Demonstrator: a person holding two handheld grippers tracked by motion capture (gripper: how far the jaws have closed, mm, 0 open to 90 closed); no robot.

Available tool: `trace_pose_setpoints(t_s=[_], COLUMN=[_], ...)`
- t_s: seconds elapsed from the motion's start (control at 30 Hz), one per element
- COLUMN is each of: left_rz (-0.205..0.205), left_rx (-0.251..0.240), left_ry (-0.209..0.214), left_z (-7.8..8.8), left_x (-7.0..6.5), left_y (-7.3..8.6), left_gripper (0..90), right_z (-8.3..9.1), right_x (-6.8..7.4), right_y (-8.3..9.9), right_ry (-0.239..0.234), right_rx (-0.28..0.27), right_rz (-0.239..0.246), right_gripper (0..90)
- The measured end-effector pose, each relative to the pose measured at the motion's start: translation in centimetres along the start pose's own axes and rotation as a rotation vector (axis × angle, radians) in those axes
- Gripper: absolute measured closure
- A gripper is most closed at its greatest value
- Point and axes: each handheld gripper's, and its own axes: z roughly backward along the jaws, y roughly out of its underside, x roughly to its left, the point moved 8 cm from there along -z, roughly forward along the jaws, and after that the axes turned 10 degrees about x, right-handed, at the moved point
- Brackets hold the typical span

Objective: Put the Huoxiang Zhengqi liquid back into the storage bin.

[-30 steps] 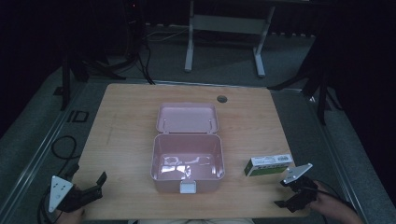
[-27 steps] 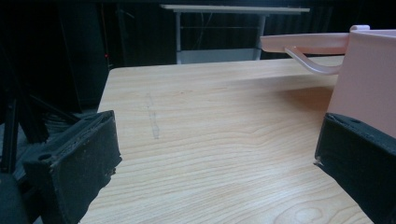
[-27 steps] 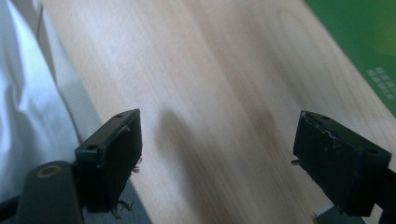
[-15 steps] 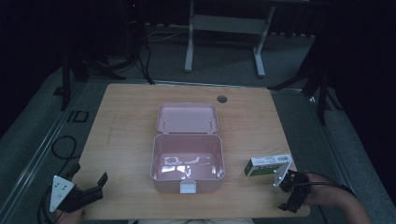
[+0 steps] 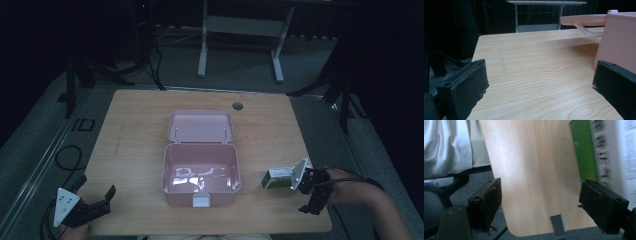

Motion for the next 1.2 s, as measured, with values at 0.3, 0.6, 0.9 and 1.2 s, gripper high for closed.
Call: trace_pose_setpoints(t_s=[0.3, 0.6, 0.9, 1.2], left_rz=[-0.001, -0.003, -0.007, -0.014], left_rx=[0.003, 0.006, 0.01, 0.013], left_ry=[0.005, 0.011, 0.018, 0.021], left_z=[0.0, 0.0, -0.1, -0.1], left_x=[0.0, 0.0, -0.2, -0.2], left_y=[0.1, 0.1, 0.2, 0.3], left_gripper=[0.0, 0.1, 0.0, 0.1], right_z=[2.1, 2.4, 0.7, -1.2], right_x=[-2.0, -4.7, -6.4, -7.5], right_y=[-0.9, -1.7, -2.8, -2.2], right_ry=[0.055, 0.123, 0.112, 0.111], right_rx=[-0.02, 0.01, 0.051, 0.144], right_rz=[0.028, 0.097, 0.156, 0.186], right_gripper=[16.1, 22.5, 34.0, 49.3])
